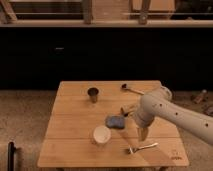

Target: Place fork in metal cup

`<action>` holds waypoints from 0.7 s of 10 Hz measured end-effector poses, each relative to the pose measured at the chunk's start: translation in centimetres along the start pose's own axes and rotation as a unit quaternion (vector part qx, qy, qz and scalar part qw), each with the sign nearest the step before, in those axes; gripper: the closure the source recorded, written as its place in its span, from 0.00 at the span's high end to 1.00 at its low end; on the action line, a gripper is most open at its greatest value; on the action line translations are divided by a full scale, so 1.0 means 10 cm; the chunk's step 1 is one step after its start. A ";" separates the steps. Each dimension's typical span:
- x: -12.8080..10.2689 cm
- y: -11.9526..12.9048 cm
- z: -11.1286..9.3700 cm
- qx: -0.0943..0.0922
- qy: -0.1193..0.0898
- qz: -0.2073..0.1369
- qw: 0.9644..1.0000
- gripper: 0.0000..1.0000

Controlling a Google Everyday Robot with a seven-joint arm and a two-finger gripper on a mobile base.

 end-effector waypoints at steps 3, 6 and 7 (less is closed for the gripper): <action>0.14 0.29 0.21 0.003 -0.011 0.007 1.000 0.80; 0.23 0.39 0.44 0.008 -0.023 0.011 1.000 0.80; 0.25 0.41 0.53 0.008 -0.023 0.010 1.000 0.80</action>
